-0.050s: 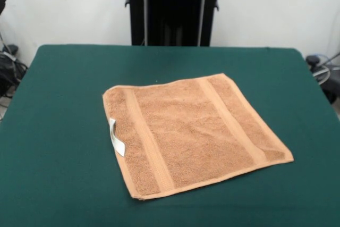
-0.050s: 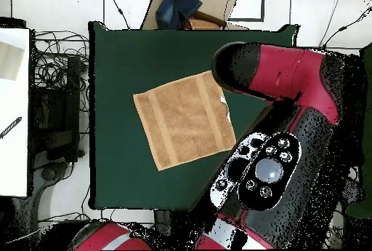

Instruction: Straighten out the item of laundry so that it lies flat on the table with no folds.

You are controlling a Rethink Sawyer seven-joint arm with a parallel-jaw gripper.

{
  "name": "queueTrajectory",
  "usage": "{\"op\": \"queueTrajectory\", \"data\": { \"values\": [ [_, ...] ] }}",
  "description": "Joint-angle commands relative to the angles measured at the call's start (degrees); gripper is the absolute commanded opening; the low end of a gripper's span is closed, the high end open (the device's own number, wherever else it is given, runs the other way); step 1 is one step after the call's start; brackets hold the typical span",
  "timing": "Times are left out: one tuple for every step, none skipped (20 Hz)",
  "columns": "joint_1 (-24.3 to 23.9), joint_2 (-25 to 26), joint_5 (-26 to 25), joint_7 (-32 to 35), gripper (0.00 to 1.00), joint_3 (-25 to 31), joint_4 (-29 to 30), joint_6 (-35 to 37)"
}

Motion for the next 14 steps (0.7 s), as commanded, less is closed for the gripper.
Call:
{"op": "queueTrajectory", "data": {
  "values": [
    [-1.1,0.4,-3.1,-12.6,1.00,9.4,9.1,-3.0],
    [-0.7,0.6,-3.3,-11.8,1.00,9.1,8.9,-2.8],
    [-0.2,0.7,-3.5,-10.6,1.00,8.7,9.0,-2.6],
    [0.4,0.9,-3.4,-9.1,1.00,8.3,9.1,-2.1],
    [1.0,1.0,-3.0,-7.3,1.00,7.8,9.4,-1.1],
    [1.5,1.0,-2.3,-5.5,1.00,7.5,9.6,0.6],
    [2.0,1.1,-2.0,-4.4,1.00,7.3,9.8,1.3],
    [2.5,1.3,-2.0,-3.5,1.00,6.9,9.7,1.7],
    [2.9,1.3,-2.0,-2.8,1.00,6.6,9.8,1.8],
    [3.3,1.6,-1.9,-2.1,1.00,6.4,9.8,1.9],
    [3.5,1.6,-1.9,-1.7,1.00,6.3,10.0,1.5],
    [3.8,1.8,-2.0,-1.2,1.00,6.1,9.9,1.5],
    [4.0,1.9,-2.2,-1.0,1.00,5.9,10.0,1.2],
    [4.2,2.0,-2.0,-0.6,1.00,5.7,10.0,1.6]
  ]
}}
